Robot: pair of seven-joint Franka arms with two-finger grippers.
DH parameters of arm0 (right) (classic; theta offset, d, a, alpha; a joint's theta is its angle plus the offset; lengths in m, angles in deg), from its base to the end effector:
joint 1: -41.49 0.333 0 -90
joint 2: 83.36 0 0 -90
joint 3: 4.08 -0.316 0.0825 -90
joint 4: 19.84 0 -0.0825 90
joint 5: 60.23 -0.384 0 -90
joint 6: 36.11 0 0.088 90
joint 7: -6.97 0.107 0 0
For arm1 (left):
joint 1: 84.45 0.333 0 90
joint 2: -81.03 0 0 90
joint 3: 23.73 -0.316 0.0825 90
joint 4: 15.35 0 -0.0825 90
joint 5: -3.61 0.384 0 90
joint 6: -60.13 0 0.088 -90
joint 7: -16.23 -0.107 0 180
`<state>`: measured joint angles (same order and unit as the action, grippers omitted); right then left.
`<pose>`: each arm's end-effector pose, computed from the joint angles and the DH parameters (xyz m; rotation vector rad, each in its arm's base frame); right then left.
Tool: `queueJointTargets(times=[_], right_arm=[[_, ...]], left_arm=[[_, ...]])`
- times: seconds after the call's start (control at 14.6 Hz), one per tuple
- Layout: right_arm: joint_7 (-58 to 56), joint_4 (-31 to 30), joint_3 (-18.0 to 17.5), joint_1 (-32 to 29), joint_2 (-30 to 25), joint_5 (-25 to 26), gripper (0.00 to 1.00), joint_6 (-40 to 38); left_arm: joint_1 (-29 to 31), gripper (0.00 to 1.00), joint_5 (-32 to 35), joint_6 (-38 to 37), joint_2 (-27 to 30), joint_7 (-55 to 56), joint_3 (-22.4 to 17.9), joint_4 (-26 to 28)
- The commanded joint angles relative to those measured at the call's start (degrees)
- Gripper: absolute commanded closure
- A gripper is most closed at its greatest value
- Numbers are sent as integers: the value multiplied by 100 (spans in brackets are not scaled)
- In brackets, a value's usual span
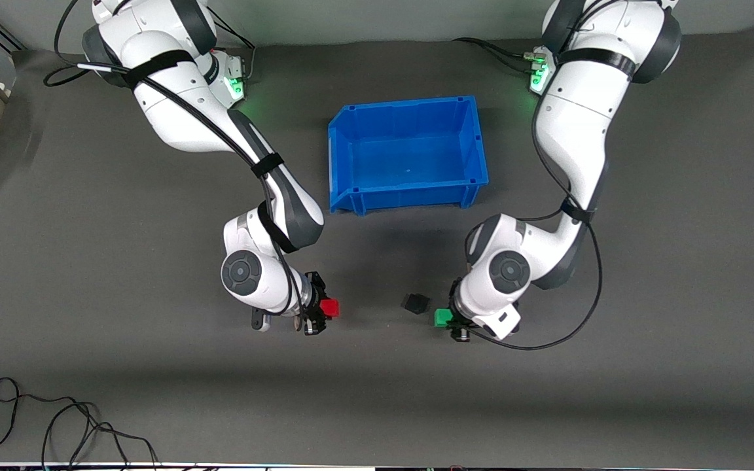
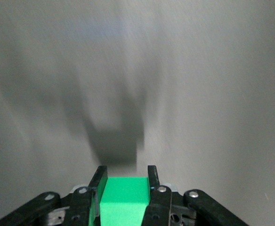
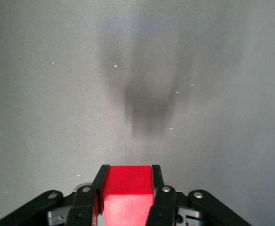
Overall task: Attach green and red cubes to black cube
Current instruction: 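Carry the red cube and green cube toward the black cube with both grippers, then lower the red and green cubes against the black cube with both grippers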
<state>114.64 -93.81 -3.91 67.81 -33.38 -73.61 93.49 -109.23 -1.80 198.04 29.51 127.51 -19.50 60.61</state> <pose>0.6776 0.3401 0.2298 -2.1111 2.0926 0.1961 0.6708 -0.3567 0.2088 2.1073 2.0299 -0.0808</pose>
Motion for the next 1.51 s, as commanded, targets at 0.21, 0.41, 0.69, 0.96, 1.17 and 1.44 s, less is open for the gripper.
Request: queueJointTargets(times=[0.21, 0.41, 0.69, 0.96, 1.17, 1.44], right_arm=[[536, 471, 63, 286, 460, -34, 100, 338], [536, 462, 63, 295, 460, -34, 100, 391], [545, 497, 36, 303, 539, -69, 100, 409], [422, 585, 36, 400, 653, -95, 100, 585], [510, 866, 28, 409, 837, -113, 100, 594], [536, 954, -122, 435, 978, -113, 100, 778]], left_arm=[[-370, 100, 645, 61, -288, 78, -106, -135], [-475, 100, 621, 52, -279, 130, -97, -126], [-625, 100, 304, 78, -262, 174, -88, -179], [-643, 100, 286, 183, -288, 647, -88, -319], [-625, 100, 295, 183, -376, 1044, -88, -460], [-695, 100, 295, 340, -639, 1273, -88, -653]])
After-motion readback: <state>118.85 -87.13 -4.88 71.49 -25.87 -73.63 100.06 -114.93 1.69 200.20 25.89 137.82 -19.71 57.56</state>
